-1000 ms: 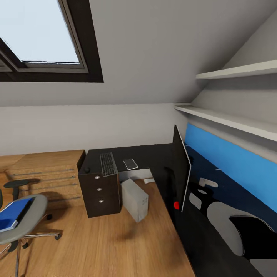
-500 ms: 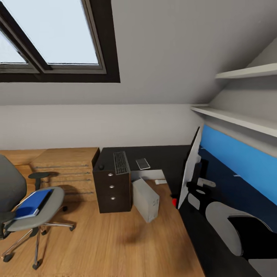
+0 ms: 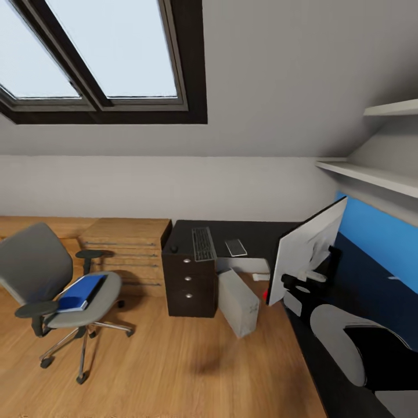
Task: In the bedroom, organize the workspace by keeping the computer under the desk, ensuring the monitor is on the desk, placing the keyboard on the desk next to the monitor, placing the mouse on the desk next to the keyboard, moving the folder from the swivel chair onto the desk next to the mouse, stacking the notebook on top of the folder with the pen on top of the notebook, and positioning the swivel chair next to the desk.
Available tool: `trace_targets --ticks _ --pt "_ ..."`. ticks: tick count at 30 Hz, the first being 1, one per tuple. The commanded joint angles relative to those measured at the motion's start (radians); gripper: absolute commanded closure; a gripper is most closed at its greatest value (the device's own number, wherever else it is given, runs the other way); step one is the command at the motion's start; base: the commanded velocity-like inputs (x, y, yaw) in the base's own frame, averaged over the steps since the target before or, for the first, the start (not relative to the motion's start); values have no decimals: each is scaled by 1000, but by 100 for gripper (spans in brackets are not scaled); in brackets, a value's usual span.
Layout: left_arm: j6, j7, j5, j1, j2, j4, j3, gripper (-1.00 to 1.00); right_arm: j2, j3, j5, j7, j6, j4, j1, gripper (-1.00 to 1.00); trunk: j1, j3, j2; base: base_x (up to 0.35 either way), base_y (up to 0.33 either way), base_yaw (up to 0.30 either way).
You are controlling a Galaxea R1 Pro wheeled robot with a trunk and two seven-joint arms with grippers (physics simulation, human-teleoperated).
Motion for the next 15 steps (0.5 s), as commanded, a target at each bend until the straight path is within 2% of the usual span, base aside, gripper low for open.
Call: trace_targets --ticks 1,6,10,15 --pt "0 7 4 0 0 -2 -9 -100 0 7 -7 1 -4 0 0 -100 0 -1 0 100 103 185" --pt "0 6 3 0 0 -2 -10 -100 0 7 -7 1 -4 -1 0 -100 0 -4 0 175 173 87" --pt "1 6 3 0 0 -2 -9 -100 0 7 -7 1 -4 -1 0 -100 0 -4 0 6 6 1" --pt "1 6 3 0 0 -2 -9 -100 -3 5 -6 1 -4 -3 0 -100 0 -4 0 0 138 0"
